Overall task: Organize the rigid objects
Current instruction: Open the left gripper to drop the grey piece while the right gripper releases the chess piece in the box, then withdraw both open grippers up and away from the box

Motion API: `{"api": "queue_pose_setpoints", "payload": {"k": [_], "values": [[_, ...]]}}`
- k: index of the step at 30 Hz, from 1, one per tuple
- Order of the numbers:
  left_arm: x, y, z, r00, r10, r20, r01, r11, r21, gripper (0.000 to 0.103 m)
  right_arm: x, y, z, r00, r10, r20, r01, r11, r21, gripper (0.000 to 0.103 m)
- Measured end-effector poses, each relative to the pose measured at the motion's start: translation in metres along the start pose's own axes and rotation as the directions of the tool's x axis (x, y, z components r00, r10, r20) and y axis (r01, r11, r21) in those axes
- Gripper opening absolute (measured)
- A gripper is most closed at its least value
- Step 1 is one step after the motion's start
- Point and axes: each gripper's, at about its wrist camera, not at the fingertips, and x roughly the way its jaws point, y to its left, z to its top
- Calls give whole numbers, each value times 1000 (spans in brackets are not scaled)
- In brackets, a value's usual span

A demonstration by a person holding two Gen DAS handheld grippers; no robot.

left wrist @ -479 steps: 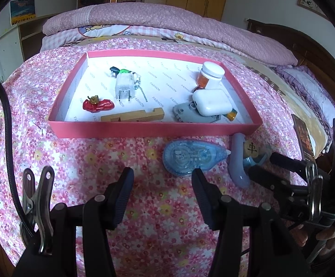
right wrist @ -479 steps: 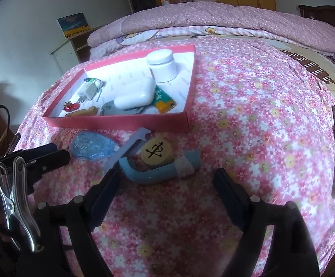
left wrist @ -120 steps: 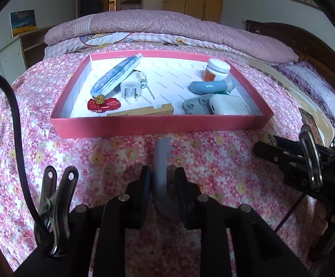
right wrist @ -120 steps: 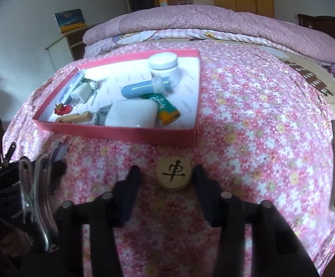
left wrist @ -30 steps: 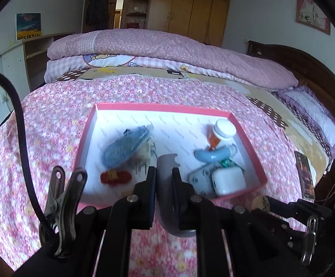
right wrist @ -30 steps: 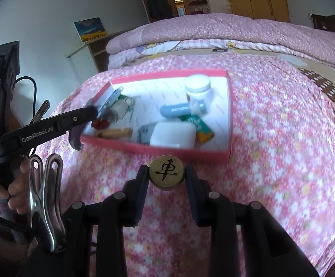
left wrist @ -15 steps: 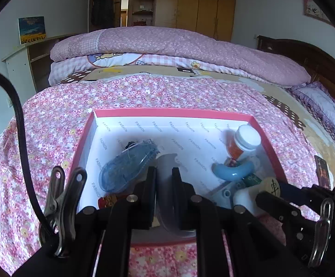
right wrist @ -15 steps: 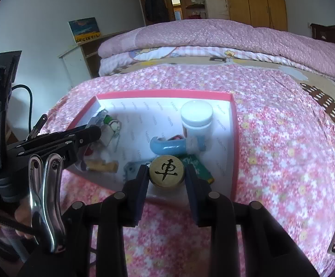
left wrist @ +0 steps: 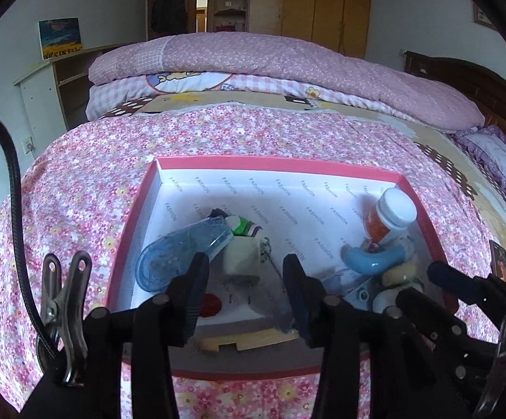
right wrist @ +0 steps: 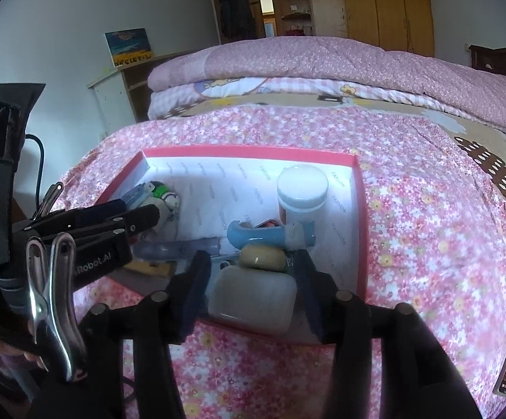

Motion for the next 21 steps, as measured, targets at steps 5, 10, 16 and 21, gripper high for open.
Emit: {"api": "queue_pose_setpoints", "payload": {"k": [5, 10, 16, 21], "values": [[-9, 3, -3, 1000, 14, 2, -14, 1000, -14, 47, -9, 5, -2, 1000, -9, 14, 9, 1000, -11, 55], [-22, 5, -7, 1000, 24, 9, -23, 1000, -17, 48, -20, 9, -6, 1000, 1, 19, -1, 1000, 4, 55], [-37, 7, -20, 1000, 24, -6, -24, 999, -31, 48, -30, 10, -14, 1000, 9, -2, -9, 1000, 28, 55], [-48, 5, -35, 1000, 15, -16, -15, 1000, -24, 48, -40, 13, -23, 1000, 5, -11, -5, 1000, 28, 55]]}}
